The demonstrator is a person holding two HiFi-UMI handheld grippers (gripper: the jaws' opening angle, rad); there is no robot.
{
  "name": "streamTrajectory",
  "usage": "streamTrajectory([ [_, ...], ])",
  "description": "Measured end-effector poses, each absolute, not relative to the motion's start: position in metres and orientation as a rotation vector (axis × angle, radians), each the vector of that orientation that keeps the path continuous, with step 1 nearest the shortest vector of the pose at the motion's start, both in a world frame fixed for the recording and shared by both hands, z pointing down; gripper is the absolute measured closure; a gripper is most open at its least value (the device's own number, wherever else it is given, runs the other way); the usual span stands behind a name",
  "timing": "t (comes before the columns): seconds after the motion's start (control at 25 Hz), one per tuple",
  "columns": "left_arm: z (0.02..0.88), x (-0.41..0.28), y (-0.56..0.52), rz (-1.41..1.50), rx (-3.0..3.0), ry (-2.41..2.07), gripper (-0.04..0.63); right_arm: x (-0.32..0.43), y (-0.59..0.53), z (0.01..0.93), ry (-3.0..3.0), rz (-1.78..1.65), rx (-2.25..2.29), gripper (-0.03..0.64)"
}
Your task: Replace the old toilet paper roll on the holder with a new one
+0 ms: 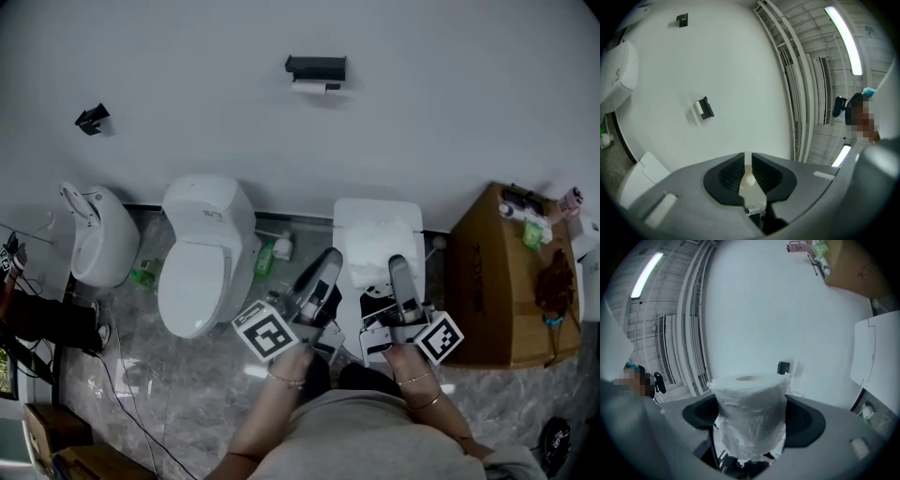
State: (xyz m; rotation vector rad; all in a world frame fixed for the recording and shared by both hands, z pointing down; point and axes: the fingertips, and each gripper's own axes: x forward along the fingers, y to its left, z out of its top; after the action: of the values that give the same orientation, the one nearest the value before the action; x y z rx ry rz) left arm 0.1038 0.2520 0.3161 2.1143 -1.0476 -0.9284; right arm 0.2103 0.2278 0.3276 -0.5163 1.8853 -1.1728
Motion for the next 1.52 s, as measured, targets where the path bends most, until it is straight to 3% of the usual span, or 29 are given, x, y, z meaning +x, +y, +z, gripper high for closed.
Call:
streamTrajectory([
  [1.52, 0.307, -0.077, -0.058, -0.776, 2.195, -0.673, 0.563, 0.032, -0.054, 0.309, 1.727, -0.909, -0.762, 0.202],
])
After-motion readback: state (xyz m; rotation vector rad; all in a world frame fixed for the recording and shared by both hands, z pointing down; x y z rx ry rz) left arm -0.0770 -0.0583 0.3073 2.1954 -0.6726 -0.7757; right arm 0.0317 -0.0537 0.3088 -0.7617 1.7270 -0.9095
